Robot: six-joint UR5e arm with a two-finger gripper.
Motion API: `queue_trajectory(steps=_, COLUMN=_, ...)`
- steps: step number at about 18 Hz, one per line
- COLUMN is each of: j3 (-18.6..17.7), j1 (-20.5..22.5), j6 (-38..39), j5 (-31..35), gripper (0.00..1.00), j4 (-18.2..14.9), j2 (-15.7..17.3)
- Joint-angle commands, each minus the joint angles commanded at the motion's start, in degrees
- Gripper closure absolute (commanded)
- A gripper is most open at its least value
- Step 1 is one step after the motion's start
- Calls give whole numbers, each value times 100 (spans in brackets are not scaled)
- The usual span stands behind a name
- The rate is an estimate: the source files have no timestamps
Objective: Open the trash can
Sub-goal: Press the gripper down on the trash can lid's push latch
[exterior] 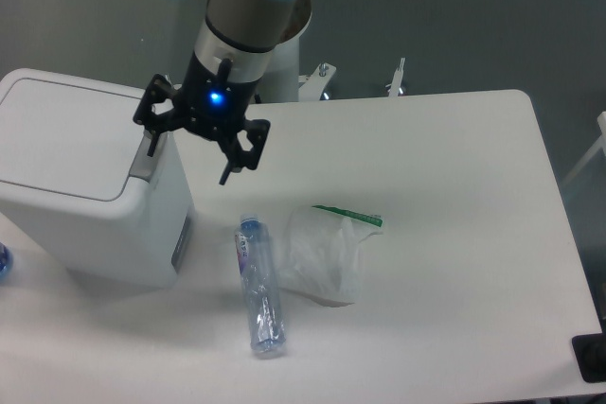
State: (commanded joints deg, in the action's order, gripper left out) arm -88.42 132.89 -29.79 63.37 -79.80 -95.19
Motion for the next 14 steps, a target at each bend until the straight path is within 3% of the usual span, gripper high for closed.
queue_trajectory(steps=14, j3=-97, j1=-53, j6=-9, j5=9, gripper=0, j4=114, j2=-26)
